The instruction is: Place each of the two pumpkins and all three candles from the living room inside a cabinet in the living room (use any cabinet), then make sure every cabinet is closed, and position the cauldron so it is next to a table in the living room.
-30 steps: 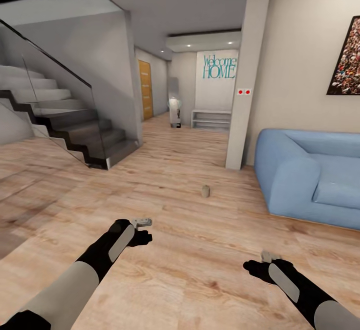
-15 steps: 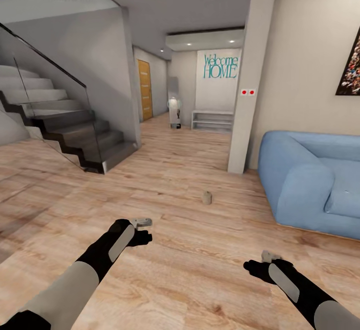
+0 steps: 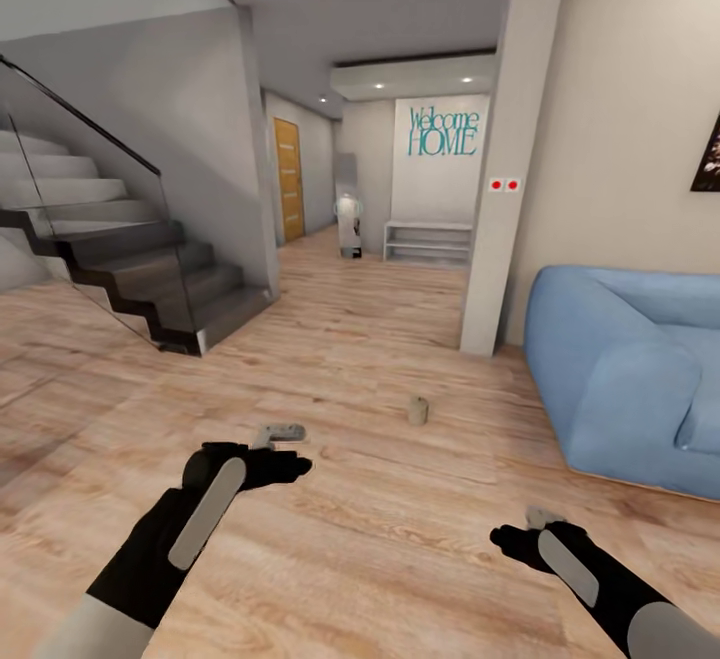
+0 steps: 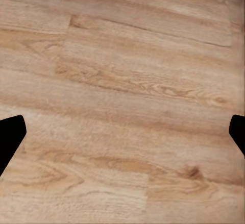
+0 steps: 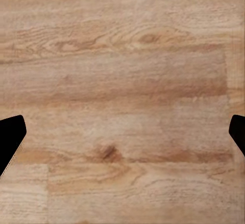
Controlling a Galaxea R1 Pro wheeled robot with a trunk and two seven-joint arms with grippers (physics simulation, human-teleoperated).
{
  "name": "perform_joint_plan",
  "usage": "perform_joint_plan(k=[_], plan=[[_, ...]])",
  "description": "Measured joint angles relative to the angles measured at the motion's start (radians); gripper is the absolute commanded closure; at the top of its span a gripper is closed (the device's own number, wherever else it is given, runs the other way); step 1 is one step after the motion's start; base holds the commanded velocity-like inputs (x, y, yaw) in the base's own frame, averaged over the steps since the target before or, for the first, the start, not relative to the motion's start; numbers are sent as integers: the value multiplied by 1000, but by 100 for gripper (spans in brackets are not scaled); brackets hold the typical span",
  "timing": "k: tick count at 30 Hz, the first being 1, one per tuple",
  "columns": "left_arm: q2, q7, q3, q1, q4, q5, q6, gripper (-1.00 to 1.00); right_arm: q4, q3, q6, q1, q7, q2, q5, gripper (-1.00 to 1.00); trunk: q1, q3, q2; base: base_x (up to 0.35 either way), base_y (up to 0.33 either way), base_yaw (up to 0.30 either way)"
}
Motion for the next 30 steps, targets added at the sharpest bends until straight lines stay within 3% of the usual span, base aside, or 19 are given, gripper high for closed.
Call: perform_joint_plan(k=[2, 6, 30], plan=[[14, 2, 35, 43, -101, 0, 14, -100, 2, 0, 0, 0, -10, 1, 1, -100, 0, 0, 0, 326, 0, 0], [23, 2, 55, 64, -155, 2, 20, -100, 11, 0, -2, 0, -23, 2, 0, -100, 0, 0, 0, 327, 0, 0], [25, 3, 66, 70, -164, 5, 21, -100, 57, 0, -4, 0, -27, 13, 0, -100, 0, 0, 0, 328, 0, 0]])
